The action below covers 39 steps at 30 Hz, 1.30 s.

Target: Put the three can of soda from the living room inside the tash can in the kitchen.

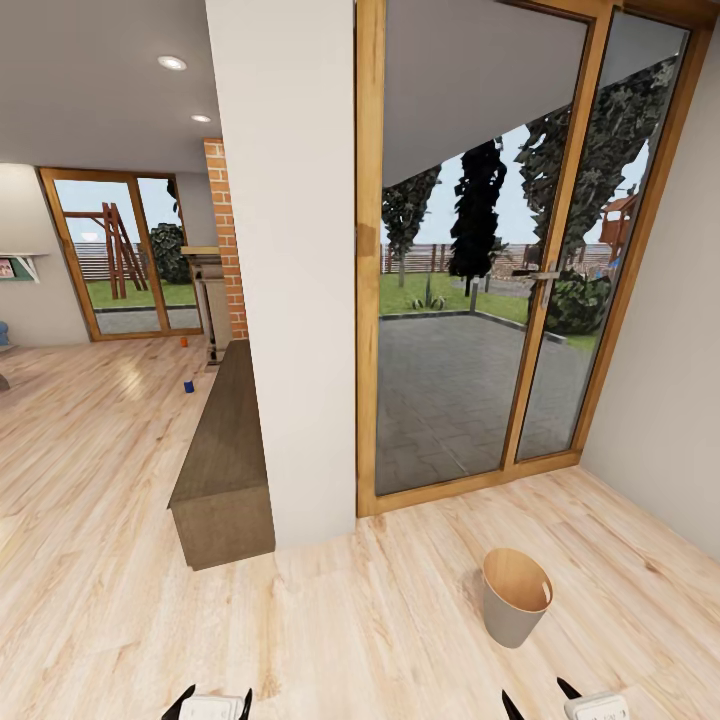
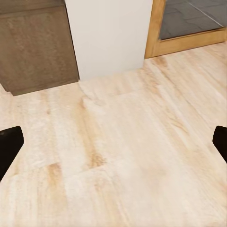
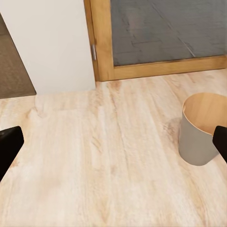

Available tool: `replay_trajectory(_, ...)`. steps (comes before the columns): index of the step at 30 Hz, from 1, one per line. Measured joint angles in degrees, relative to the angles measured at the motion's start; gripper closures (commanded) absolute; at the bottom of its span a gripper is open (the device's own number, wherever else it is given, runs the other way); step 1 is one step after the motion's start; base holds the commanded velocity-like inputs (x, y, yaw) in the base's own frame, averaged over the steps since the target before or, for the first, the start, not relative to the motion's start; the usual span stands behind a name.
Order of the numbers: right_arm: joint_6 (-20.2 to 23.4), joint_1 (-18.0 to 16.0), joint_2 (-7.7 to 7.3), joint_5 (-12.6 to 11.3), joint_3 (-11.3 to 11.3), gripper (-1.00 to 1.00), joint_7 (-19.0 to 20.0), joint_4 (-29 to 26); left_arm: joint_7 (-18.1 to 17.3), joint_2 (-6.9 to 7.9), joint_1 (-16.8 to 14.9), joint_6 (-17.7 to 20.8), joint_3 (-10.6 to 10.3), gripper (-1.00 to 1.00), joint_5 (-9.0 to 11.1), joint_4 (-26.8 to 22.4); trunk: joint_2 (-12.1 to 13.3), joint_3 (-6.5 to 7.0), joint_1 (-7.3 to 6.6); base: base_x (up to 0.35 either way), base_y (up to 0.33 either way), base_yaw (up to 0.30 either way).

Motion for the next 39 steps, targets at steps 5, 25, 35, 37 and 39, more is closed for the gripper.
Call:
replay_trajectory(5,0.01,0.00,-0.01,0.00,0.01,-1.00,0.00,0.06,0.01,0.02,0.00,-0.02,-0.03,-1.00,0.08,0.00,0.00,0.00,0.00,0.000,0.000,0.000)
replay_trajectory(25,-0.05,-0.05,-0.03,0.00,-0.13,-1.00,0.05,0.15,0.04,0.00,0.00,0.01,-0.04,-1.00,0.06,0.00,0.00,0.00,0.00,0.000,0.000,0.000)
replay_trajectory(35,-0.04,-0.04,-0.03,0.00,-0.16,-1.00,0.14,0.15,-0.02,0.03,0.00,0.02,0.06,-1.00,0.07,0.00,0.00,0.00,0.00,0.000,0.000,0.000)
replay_trajectory(37,-0.04,-0.04,-0.03,0.00,-0.17,-1.00,0.16,0.15,-0.05,0.04,0.00,0.01,0.08,-1.00,0.10,0.00,0.00,0.00,0.00,0.000,0.000,0.000)
replay_trajectory(39,-0.01,-0.03,-0.03,0.00,-0.17,-1.00,0.15,0.15,-0.04,0.03,0.00,0.02,0.05,-1.00,0.07,0.00,0.00,0.00,0.00,0.000,0.000,0.000)
